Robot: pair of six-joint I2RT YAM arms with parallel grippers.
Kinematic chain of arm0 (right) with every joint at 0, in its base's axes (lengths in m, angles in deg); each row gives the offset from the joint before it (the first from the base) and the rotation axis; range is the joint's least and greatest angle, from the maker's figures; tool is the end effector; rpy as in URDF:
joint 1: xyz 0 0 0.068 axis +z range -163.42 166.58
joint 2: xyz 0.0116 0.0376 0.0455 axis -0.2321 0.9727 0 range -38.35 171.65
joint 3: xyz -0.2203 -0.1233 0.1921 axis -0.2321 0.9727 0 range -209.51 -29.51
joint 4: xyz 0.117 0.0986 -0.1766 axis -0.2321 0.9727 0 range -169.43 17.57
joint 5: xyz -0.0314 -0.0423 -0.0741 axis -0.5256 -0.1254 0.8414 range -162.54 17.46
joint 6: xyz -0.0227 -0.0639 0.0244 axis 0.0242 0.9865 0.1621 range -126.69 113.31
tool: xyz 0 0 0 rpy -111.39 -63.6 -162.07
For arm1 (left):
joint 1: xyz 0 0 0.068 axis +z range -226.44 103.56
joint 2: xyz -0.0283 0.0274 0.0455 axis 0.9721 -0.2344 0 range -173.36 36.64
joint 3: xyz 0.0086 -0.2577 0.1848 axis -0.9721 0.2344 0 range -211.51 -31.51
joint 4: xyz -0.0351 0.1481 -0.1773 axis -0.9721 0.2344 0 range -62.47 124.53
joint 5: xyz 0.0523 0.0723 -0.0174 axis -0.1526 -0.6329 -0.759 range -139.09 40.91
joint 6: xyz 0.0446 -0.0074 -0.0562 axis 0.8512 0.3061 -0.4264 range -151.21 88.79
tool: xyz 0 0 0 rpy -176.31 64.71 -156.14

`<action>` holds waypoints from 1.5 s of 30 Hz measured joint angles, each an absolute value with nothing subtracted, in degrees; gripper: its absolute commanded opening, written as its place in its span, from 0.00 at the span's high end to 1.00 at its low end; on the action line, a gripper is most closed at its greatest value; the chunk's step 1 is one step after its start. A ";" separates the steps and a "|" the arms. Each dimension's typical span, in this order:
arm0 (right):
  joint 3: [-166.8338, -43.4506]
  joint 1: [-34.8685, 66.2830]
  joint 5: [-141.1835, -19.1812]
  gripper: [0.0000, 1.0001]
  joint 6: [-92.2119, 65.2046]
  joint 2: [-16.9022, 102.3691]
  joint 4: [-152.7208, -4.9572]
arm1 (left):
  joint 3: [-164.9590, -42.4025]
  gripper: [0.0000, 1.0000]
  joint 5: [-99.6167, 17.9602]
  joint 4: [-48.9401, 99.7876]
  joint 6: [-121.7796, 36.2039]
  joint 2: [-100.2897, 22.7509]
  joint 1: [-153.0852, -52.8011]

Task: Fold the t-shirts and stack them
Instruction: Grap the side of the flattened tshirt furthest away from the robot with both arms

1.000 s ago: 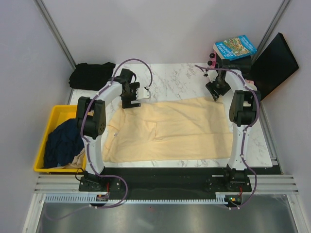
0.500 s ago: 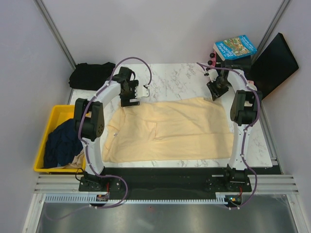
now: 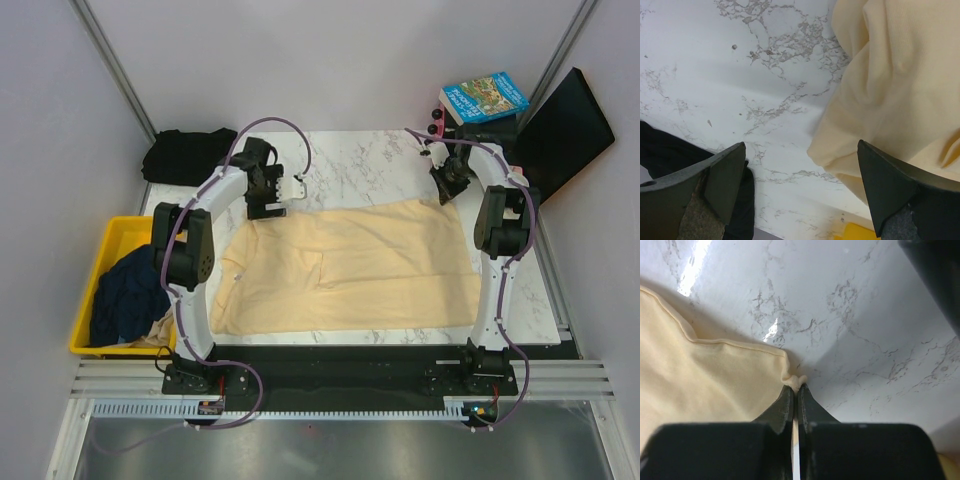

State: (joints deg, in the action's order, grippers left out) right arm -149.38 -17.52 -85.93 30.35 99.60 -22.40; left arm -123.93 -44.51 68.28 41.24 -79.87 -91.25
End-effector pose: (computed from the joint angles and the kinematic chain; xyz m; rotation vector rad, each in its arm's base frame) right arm 0.5067 -0.0225 0.1837 -0.8385 2.6843 0.1800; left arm 0.4201 -0.1159 0.2368 1.8889 1.9465 0.1967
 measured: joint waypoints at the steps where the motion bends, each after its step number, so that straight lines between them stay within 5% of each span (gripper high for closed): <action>1: -149.25 -17.50 -85.64 1.00 30.35 99.47 -22.57 | -124.06 0.00 -44.44 68.39 41.11 -79.89 -91.01; 16: -140.79 -15.99 -78.39 1.00 30.65 94.36 -28.47 | -148.26 0.00 -31.46 84.61 41.72 -90.89 -83.69; 33: -138.80 -13.06 -73.60 1.00 33.17 91.91 -28.89 | -153.72 0.03 -26.81 102.51 48.43 -101.44 -84.02; 36: -138.76 -12.36 -73.51 1.00 33.45 91.45 -28.89 | -154.03 0.17 -27.44 102.70 48.91 -101.99 -84.02; 37: -138.72 -12.05 -73.51 1.00 33.58 91.34 -28.89 | -154.05 0.33 -27.77 102.77 48.93 -102.12 -84.02; 39: -138.65 -11.68 -73.51 1.00 33.67 91.10 -28.87 | -154.51 0.92 -28.14 102.73 49.08 -102.45 -84.02; 40: -138.65 -11.51 -73.51 1.00 33.69 91.03 -28.87 | -154.53 0.98 -28.34 102.64 48.93 -102.54 -84.02; 45: -138.56 -10.76 -73.51 1.00 34.00 90.97 -28.87 | -154.53 0.98 -29.34 102.94 48.21 -102.80 -84.02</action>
